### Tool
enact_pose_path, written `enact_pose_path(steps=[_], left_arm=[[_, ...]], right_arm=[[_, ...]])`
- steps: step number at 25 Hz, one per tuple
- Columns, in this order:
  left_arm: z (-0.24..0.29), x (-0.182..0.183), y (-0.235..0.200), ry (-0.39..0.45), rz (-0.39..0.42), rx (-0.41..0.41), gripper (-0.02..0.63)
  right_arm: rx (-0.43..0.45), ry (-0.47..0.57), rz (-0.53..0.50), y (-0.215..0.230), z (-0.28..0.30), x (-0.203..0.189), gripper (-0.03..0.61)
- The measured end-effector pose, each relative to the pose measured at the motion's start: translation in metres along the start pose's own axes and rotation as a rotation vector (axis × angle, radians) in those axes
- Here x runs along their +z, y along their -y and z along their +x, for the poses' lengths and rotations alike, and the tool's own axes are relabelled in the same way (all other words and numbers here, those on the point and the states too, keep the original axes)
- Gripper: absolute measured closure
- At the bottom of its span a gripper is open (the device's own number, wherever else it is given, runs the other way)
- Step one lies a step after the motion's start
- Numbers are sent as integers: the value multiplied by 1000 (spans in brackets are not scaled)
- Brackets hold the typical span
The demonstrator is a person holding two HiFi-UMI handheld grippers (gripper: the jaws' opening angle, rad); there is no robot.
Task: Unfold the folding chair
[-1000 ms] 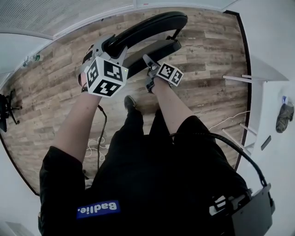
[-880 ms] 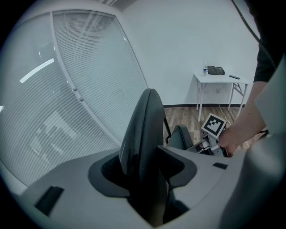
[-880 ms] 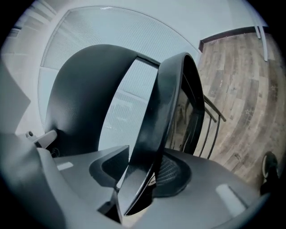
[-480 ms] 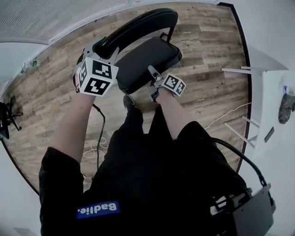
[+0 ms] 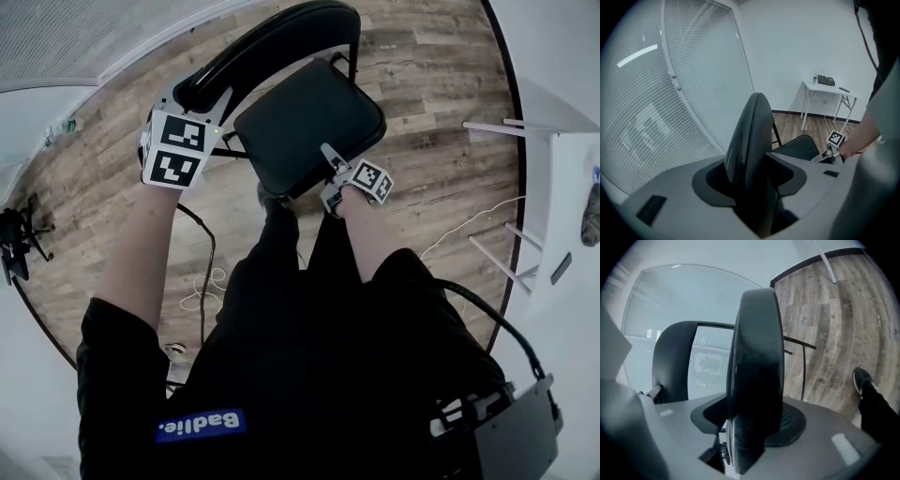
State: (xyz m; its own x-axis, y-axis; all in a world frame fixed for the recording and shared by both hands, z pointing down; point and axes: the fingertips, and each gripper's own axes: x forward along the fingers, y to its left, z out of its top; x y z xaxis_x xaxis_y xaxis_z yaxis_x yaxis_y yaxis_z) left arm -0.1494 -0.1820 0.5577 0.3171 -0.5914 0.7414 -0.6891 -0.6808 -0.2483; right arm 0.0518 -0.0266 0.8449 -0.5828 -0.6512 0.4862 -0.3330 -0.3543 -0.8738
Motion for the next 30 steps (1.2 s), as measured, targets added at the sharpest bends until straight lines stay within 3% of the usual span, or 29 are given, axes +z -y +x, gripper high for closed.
enact_pose_path(steps=[11, 30], left_arm=[[35, -26, -3, -15, -36, -48, 414], [105, -65, 11, -34, -90, -115, 394]], right_arm=[[-74, -26, 24, 94, -10, -9, 344], [-44, -27, 50, 230, -6, -9, 246]])
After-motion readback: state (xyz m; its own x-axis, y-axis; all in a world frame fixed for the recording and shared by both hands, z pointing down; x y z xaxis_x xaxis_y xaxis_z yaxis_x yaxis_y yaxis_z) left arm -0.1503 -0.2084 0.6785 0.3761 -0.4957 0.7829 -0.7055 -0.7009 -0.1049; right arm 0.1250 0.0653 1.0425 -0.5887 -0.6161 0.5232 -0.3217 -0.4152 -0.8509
